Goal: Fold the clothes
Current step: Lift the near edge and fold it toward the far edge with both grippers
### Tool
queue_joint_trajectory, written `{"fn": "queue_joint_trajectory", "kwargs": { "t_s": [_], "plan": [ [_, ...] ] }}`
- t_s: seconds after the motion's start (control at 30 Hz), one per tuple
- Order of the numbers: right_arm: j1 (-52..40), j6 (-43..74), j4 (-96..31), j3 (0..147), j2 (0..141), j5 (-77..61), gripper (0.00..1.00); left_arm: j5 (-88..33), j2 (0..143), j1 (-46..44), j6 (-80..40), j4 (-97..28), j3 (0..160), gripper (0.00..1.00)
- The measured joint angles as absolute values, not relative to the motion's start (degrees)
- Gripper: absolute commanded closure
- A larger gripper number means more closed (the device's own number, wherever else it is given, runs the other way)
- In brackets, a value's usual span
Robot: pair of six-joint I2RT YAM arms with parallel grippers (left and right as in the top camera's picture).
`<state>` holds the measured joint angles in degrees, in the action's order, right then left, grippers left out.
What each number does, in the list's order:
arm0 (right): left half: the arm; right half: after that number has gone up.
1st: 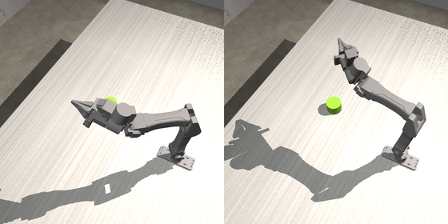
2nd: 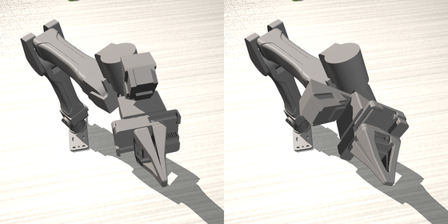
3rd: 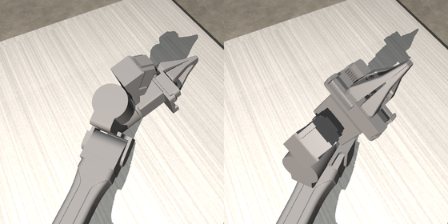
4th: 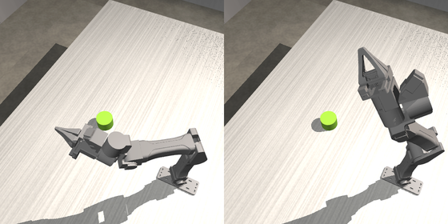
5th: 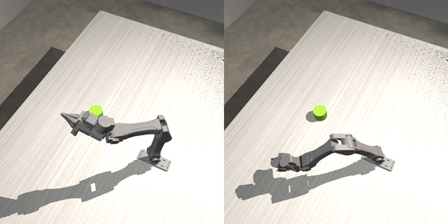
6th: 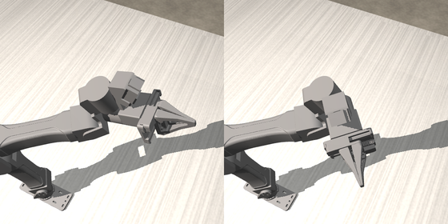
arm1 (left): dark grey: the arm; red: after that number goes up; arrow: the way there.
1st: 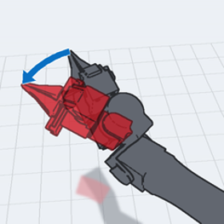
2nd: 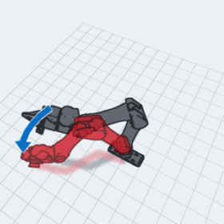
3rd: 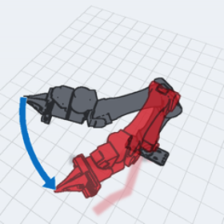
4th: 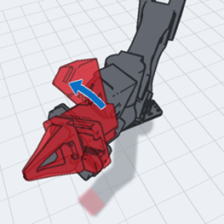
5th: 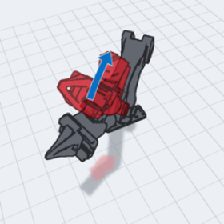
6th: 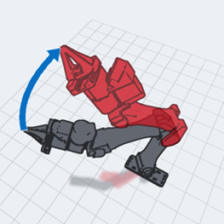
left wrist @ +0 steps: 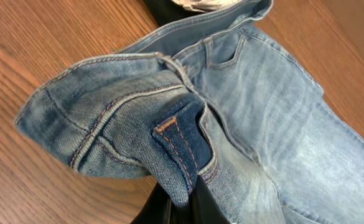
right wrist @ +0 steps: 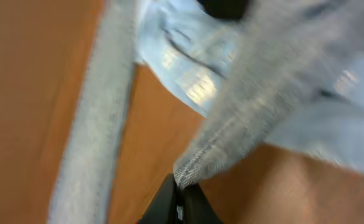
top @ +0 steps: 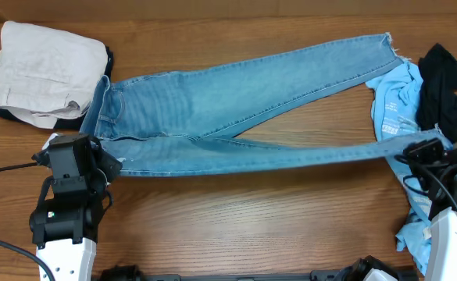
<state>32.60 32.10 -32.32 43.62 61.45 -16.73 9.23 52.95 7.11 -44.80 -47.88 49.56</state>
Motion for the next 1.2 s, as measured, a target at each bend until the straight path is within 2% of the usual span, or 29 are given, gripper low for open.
{"fn": "queue_joint_trajectory", "kwargs": {
  "t_s": [0.17, 0.27, 0.47, 0.7, 1.2],
  "plan": [
    [30.89, 32.18, -18.55, 43.7, 67.33, -21.21, 0.96, 9.23, 56.93, 6.79, -45.01, -42.44, 49.63, 0.96],
    [27.18, 32.77, -10.74, 44.45, 75.64, -21.1, 0.96, 9.78, 61.54, 6.74, -45.01, -37.01, 49.67, 0.96],
    [21.28, 33.01, -9.52, 58.96, 90.56, -20.16, 0.96, 10.98, 71.57, 6.74, -45.01, -23.14, 49.78, 0.96],
    [18.96, 33.04, -9.5, 72.64, 104.16, -21.71, 0.96, 10.55, 79.57, 6.35, -45.04, -12.14, 49.98, 0.96],
    [14.61, 32.99, 3.73, 75.05, 113.3, -15.94, 0.96, 11.0, 89.54, 6.13, -45.04, 3.57, 49.98, 0.96]
  ]
}}
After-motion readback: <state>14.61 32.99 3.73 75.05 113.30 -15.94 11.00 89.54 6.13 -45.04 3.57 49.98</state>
